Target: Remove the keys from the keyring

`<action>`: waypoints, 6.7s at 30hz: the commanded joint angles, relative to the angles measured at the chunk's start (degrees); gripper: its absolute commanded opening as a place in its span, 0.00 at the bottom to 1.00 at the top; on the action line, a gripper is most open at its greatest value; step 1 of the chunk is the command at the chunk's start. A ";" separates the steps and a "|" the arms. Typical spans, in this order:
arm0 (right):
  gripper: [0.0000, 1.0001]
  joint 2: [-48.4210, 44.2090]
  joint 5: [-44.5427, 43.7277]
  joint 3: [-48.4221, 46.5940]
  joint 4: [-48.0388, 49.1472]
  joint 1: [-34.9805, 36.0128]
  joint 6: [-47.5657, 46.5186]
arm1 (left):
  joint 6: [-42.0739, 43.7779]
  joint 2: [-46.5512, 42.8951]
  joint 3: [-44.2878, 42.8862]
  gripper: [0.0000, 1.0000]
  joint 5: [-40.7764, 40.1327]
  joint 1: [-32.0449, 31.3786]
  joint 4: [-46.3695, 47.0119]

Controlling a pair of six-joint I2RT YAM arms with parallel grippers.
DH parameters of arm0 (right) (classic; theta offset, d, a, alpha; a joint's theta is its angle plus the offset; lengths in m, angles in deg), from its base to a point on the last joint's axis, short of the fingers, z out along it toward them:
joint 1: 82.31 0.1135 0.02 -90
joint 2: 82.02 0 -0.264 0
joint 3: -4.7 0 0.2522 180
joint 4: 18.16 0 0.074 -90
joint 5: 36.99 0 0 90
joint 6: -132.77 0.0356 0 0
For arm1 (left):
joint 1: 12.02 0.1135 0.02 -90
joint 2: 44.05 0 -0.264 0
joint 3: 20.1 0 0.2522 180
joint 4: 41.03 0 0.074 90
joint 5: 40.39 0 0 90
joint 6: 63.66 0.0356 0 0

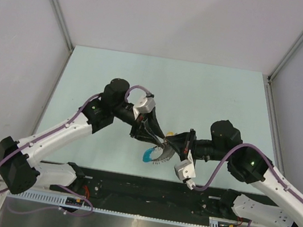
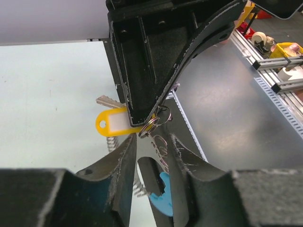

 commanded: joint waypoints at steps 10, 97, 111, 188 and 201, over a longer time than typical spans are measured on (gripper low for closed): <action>0.00 -0.21 2.04 -1.94 3.69 0.63 0.77 | -2.67 1.18 -0.58 0.45 5.70 -0.55 4.03; 0.00 -3.81 -16.42 0.60 -0.53 10.04 7.89 | -7.93 5.58 -5.33 0.00 5.79 0.94 11.75; 0.00 -4.34 -21.69 0.60 -0.09 12.67 10.96 | -14.53 5.05 -2.16 0.00 10.96 1.03 21.42; 0.00 -4.87 -16.33 -3.35 2.10 12.85 17.82 | 12.19 0.74 -11.22 0.45 -3.97 -3.36 -21.20; 0.00 -4.34 -16.33 -3.35 2.11 12.85 17.82 | 10.87 0.83 -10.34 0.36 2.09 -4.59 -19.88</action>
